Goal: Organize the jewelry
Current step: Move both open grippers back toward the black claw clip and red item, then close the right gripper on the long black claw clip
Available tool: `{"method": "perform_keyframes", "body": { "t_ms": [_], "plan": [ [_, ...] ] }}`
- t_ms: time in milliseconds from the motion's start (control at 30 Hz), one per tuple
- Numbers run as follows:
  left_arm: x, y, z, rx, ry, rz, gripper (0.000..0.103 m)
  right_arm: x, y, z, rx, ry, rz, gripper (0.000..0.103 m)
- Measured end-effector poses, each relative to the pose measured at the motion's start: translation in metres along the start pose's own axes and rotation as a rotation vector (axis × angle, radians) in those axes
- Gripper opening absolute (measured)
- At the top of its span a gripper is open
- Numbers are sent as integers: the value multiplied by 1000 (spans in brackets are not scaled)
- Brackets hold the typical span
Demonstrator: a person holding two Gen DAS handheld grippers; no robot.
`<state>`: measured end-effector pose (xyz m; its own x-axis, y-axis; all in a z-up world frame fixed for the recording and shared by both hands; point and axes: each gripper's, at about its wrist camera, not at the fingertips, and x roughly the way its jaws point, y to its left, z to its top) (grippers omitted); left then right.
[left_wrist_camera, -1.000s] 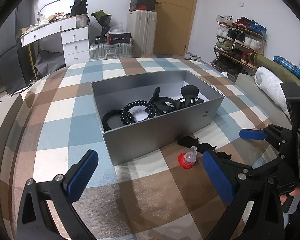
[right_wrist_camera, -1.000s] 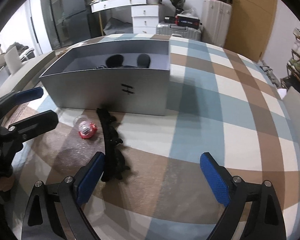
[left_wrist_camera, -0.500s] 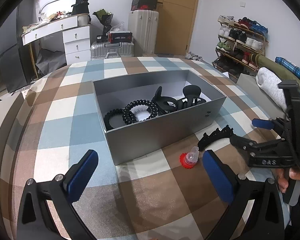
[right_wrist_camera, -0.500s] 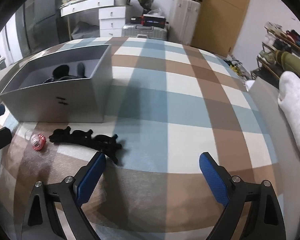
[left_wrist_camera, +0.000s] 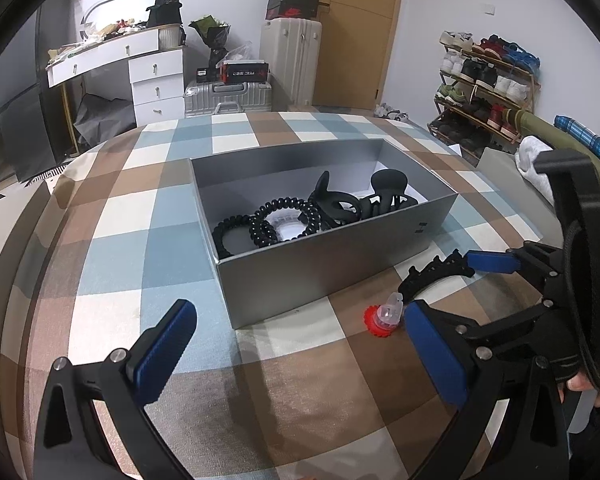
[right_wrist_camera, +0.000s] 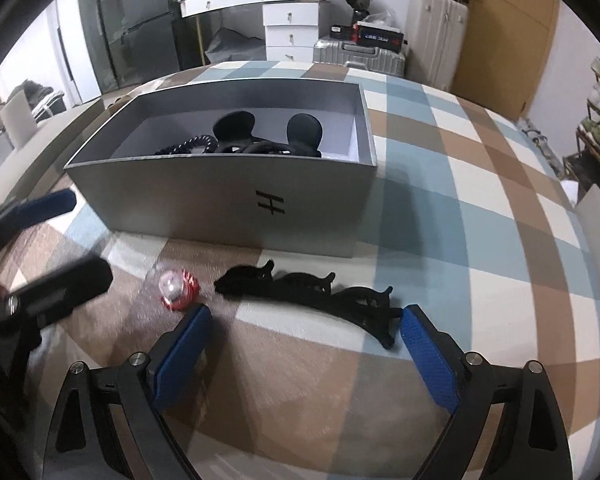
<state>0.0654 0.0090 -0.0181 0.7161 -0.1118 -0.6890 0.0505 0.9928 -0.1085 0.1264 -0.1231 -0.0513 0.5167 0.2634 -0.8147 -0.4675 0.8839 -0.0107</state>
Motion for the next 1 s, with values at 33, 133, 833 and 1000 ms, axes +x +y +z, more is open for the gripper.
{"method": "perform_keyframes", "body": {
  "t_ms": [33, 133, 833, 1000],
  "plan": [
    [0, 0, 0, 2, 1, 3, 101, 1, 0, 1, 4, -1, -2, 96],
    [0, 0, 0, 2, 3, 4, 101, 3, 1, 3, 22, 0, -14, 96],
    [3, 1, 0, -1, 10, 6, 101, -4, -9, 4, 13, -19, 31, 59],
    [3, 2, 0, -4, 17, 3, 101, -3, -9, 10, 12, -25, 27, 73]
  ]
}}
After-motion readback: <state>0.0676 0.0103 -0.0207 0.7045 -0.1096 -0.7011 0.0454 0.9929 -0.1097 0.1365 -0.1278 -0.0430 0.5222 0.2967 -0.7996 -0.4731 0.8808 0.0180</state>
